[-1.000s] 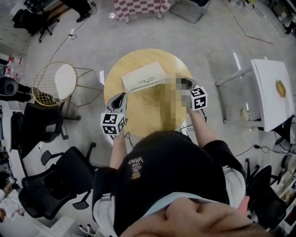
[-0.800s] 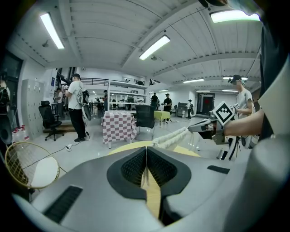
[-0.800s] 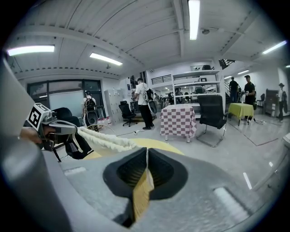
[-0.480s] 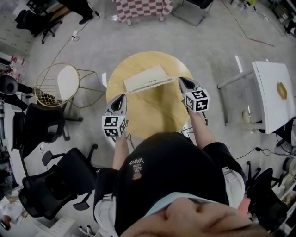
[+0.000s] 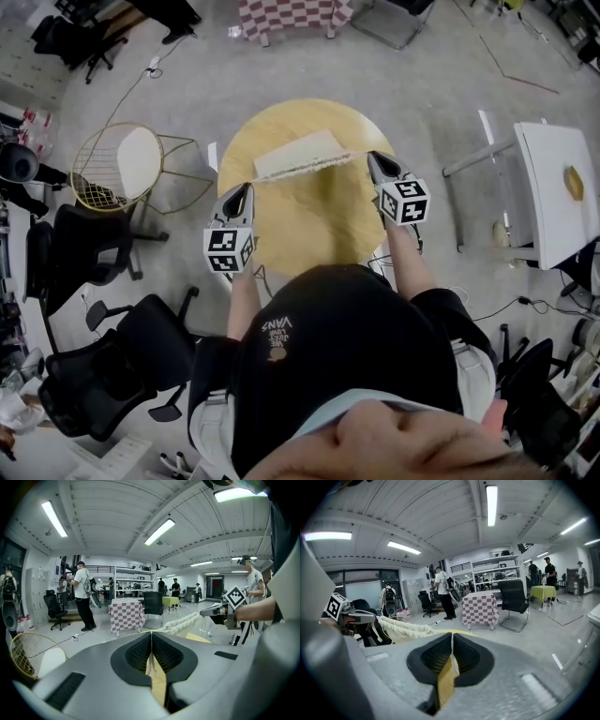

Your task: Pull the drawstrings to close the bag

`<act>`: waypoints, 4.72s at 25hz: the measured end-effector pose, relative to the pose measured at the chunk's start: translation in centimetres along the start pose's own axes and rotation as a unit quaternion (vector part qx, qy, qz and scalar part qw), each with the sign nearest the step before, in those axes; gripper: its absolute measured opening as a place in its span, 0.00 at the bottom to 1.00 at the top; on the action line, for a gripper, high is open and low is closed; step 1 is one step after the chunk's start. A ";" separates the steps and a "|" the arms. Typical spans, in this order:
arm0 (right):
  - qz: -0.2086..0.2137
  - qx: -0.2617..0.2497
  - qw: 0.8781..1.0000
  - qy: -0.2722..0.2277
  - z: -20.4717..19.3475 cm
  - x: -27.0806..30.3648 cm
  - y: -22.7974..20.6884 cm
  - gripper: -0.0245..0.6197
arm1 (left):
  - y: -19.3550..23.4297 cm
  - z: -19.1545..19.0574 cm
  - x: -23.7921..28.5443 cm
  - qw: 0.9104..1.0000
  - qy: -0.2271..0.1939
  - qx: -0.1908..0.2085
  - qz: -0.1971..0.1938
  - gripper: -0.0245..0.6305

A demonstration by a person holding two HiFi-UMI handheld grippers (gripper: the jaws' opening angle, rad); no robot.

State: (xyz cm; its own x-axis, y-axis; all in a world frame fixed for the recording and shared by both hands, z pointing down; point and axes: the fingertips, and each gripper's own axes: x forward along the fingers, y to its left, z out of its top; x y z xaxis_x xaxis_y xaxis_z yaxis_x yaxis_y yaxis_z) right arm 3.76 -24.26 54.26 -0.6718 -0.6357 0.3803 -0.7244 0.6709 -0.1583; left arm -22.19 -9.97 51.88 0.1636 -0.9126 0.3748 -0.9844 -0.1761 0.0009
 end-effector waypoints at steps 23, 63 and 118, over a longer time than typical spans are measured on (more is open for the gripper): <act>-0.042 0.031 0.999 0.007 -1.4 -1.1 -0.4 0.05 | 3.4 -1.2 -1.4 1.000 0.008 0.004 0.011 0.07; -0.143 0.081 0.986 0.028 -6.2 -3.9 -1.2 0.05 | 7.3 -5.0 0.2 0.998 0.042 -0.002 -0.043 0.06; -0.157 0.128 0.972 0.118 -18.5 -6.3 -0.6 0.05 | 6.0 -15.4 1.0 0.990 0.118 -0.070 -0.035 0.07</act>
State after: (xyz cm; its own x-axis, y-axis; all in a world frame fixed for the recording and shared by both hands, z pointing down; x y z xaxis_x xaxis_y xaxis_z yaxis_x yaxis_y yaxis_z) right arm 11.31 -13.65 68.78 -0.3788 -0.6684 0.6402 -0.9231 0.3221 -0.2100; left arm -28.91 -6.27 66.60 0.2286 -0.7852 0.5755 -0.9732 -0.1682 0.1571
